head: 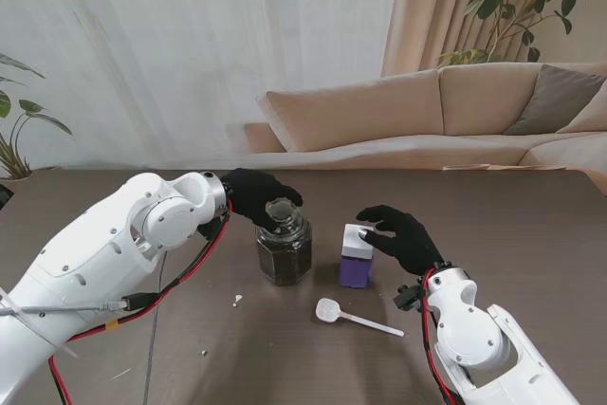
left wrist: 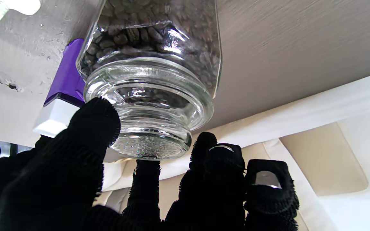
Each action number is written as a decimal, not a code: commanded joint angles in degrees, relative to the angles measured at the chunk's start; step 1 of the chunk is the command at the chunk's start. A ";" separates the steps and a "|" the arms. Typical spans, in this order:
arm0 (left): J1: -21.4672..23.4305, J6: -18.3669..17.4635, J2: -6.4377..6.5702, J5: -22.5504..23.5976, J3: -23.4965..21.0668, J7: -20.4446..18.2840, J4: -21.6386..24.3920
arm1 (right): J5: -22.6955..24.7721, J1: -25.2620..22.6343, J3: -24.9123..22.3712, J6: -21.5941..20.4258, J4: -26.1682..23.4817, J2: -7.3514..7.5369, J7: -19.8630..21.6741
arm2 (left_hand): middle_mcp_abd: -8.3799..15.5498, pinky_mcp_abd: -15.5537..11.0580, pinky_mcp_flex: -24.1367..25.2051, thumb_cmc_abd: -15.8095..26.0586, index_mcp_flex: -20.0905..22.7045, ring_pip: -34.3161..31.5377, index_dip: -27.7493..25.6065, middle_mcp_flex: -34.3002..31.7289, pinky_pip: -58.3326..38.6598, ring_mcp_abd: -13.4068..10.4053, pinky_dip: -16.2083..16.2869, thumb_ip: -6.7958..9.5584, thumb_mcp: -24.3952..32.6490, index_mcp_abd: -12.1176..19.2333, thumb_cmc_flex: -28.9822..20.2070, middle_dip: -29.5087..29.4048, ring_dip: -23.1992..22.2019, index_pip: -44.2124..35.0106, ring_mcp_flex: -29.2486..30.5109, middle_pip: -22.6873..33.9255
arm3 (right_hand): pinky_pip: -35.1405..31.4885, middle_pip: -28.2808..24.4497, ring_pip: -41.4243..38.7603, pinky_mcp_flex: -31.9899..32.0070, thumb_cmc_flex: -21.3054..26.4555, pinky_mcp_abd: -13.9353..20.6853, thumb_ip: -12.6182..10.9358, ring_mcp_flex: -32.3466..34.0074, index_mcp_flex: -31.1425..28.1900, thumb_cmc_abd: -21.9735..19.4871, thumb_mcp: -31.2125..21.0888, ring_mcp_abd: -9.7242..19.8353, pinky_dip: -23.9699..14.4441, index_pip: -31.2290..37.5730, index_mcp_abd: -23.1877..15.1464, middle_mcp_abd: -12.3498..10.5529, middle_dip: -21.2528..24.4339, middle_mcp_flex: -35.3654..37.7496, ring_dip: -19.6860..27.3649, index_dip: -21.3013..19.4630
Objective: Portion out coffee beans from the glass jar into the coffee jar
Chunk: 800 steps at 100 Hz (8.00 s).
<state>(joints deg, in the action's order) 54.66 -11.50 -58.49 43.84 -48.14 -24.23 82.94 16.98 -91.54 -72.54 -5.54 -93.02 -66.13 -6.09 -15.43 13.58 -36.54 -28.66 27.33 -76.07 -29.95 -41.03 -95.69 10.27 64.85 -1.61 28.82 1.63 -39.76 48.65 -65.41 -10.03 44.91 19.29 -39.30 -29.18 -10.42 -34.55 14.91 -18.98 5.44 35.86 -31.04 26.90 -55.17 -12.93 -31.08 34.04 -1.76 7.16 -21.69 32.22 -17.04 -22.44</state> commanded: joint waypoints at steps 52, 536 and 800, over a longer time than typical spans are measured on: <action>-0.42 1.86 -0.60 -2.75 3.54 -1.29 -3.36 | -0.02 -0.06 0.23 0.08 0.18 -0.12 0.98 | 2.47 0.02 -5.44 -0.45 4.59 -7.01 -12.66 -7.23 -9.05 -2.50 -5.47 -2.97 8.79 -3.17 -6.17 13.85 3.20 -19.91 8.51 11.83 | 1.50 0.24 -0.19 19.31 -1.15 0.77 -1.38 0.62 -0.93 -0.67 -0.72 0.10 -1.14 -0.07 -0.27 0.65 0.44 -0.05 -0.39 -0.20; 28.09 13.63 -0.89 9.44 -17.36 13.21 0.57 | 2.00 -0.82 0.33 -2.72 -0.26 -1.25 -5.49 | 1.73 1.92 -5.01 -2.51 11.51 -0.01 -12.52 -8.23 -7.58 3.15 -8.76 -6.02 1.48 -7.18 -10.42 -0.54 7.60 -27.76 8.63 3.17 | 1.00 -0.56 -0.77 18.90 -1.14 0.32 -1.21 1.29 -2.23 -0.13 -1.88 0.21 -1.06 1.25 0.40 0.82 0.57 0.92 -0.28 0.20; 41.64 -6.61 -5.56 -22.46 -31.34 24.37 11.48 | 21.06 3.71 0.60 3.29 -3.94 3.17 7.20 | 4.43 -0.60 37.10 6.91 1.26 72.93 13.11 14.18 86.62 6.36 -31.01 0.33 -11.83 -9.13 -6.22 -34.26 48.42 4.70 -30.74 -16.17 | 2.94 1.68 1.59 21.51 -1.33 0.90 -0.94 -3.97 6.27 2.87 10.51 1.52 -1.50 -4.01 -8.82 -1.84 0.62 -6.37 -0.02 -0.33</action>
<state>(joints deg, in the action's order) 96.28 -17.99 -63.62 22.62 -79.60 1.22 94.53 37.51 -90.50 -72.76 -2.77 -96.38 -63.93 -0.86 -11.92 15.01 -1.08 -20.85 29.13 -4.24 -17.21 -28.49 -11.03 17.42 34.54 -2.63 15.80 -7.35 -46.11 14.93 -17.60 -6.21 16.22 3.71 -38.51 -28.20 -9.98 -34.98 14.86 -18.98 5.43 34.31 -27.66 28.06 -49.48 -12.85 -31.12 30.82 -7.75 7.34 -21.41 29.18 -17.04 -22.29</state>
